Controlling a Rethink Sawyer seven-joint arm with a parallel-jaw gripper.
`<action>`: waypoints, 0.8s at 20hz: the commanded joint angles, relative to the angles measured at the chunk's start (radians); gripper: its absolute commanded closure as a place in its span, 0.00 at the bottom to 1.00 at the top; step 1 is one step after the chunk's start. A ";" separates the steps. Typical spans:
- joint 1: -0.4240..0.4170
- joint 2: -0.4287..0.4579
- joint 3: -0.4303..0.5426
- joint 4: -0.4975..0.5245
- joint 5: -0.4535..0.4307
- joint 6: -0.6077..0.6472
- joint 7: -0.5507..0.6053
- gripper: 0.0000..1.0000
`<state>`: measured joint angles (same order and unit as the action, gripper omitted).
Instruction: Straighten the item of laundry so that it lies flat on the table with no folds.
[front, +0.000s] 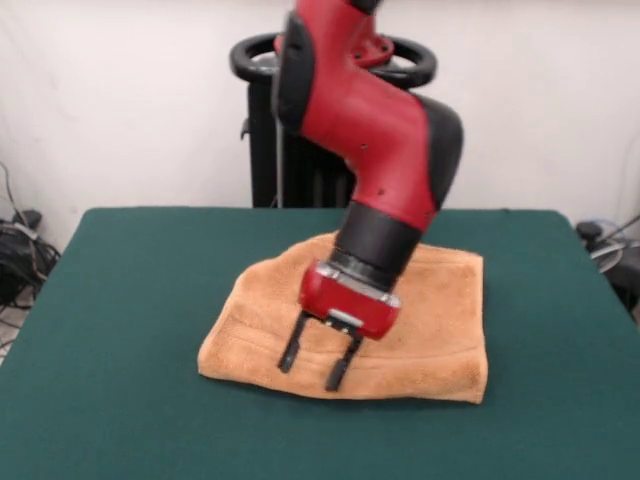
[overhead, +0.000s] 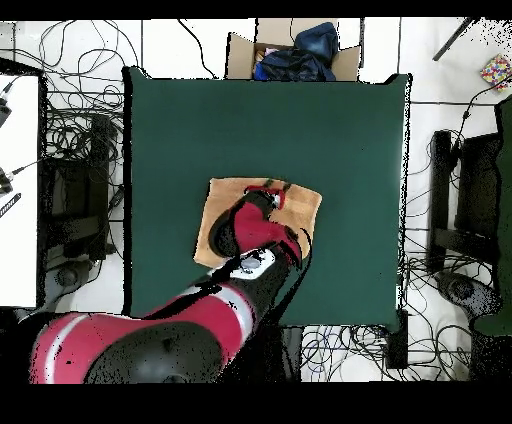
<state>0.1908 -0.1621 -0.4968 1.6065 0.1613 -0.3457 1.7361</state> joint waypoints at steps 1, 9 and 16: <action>0.119 0.110 -0.124 0.049 0.223 -0.451 0.158 0.00; 0.100 0.135 -0.040 0.113 0.293 -0.591 0.129 0.00; -0.033 -0.021 0.110 0.116 0.077 -0.141 0.137 0.00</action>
<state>0.2443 -0.1055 -0.5649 1.6616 0.3197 -0.8289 1.7361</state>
